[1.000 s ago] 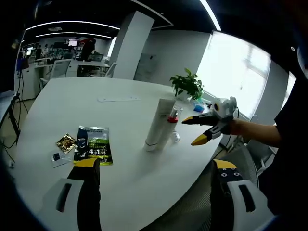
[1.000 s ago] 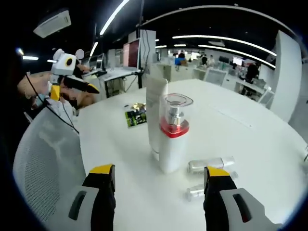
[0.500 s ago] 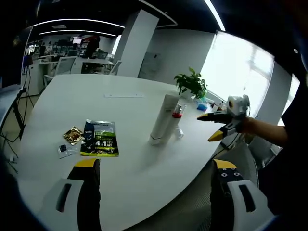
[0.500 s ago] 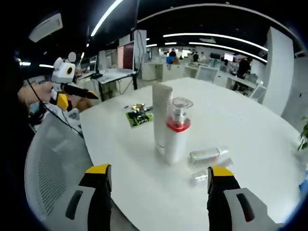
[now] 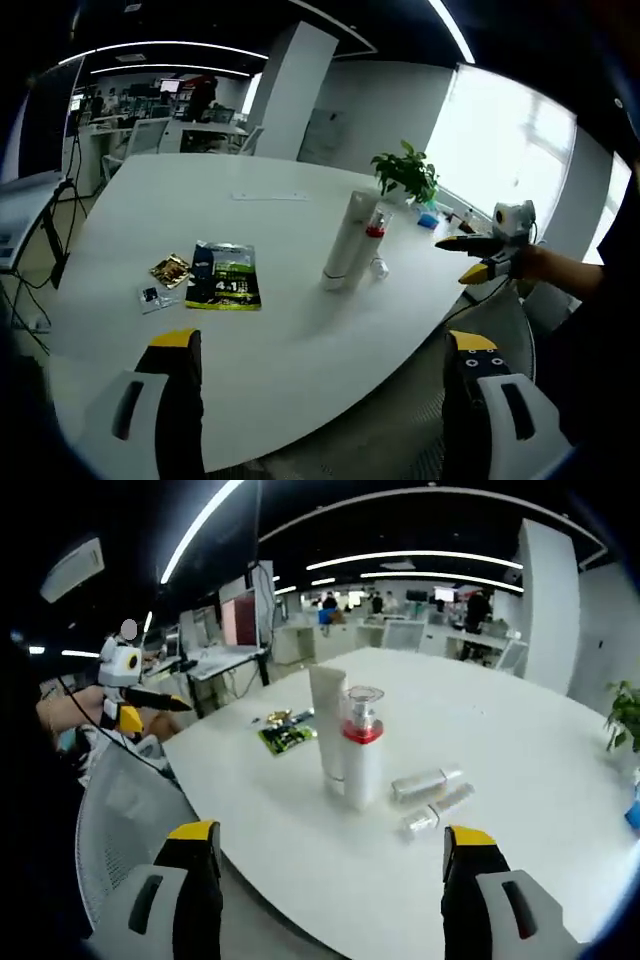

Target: Arrange the skincare products in the storage area until every visible bottle or jar stands upright without overlapping.

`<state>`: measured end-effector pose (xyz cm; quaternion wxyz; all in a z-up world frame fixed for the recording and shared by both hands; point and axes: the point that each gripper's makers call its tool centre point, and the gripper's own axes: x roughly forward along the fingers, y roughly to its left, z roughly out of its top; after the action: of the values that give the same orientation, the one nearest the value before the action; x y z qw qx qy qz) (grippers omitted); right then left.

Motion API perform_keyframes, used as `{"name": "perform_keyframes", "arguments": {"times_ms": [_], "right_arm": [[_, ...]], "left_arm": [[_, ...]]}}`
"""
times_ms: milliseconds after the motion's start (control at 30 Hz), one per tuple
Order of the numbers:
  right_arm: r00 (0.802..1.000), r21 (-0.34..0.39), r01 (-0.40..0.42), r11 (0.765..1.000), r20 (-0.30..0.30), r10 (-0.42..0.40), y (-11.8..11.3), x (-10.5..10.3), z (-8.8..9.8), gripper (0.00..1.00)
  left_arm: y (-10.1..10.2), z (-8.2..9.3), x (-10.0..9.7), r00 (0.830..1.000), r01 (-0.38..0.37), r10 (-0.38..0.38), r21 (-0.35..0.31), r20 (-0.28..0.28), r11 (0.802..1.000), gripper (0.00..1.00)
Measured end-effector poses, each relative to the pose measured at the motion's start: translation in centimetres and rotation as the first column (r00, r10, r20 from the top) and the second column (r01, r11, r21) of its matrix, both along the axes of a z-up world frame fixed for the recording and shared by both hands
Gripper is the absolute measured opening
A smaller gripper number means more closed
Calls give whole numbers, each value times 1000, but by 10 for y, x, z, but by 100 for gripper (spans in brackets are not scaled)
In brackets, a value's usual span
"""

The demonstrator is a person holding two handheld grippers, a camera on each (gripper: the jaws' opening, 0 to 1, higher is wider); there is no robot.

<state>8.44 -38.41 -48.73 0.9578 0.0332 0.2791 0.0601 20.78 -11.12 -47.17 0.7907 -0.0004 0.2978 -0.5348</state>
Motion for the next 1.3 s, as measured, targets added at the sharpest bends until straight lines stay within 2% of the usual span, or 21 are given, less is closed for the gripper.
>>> {"name": "perform_keyframes", "arguments": {"times_ms": [200, 400, 733, 1000, 1300], "right_arm": [[999, 46, 34, 998, -12, -33, 2, -18, -8, 99], [998, 54, 65, 996, -16, -64, -6, -27, -9, 99], [998, 46, 66, 997, -15, -65, -7, -22, -7, 99], [997, 48, 65, 997, -37, -63, -6, -20, -12, 99], [996, 40, 66, 997, -55, -64, -16, -16, -19, 99]], "left_arm": [[5, -1, -2, 1000, -26, 26, 3, -7, 1000, 99], [3, -1, -7, 1000, -21, 21, 0, -8, 1000, 99], [2, -1, -10, 1000, -9, 9, 7, -6, 1000, 99], [1, -1, -11, 1000, -12, 12, 6, -9, 1000, 99], [0, -7, -9, 1000, -14, 15, 16, -24, 1000, 99]]}}
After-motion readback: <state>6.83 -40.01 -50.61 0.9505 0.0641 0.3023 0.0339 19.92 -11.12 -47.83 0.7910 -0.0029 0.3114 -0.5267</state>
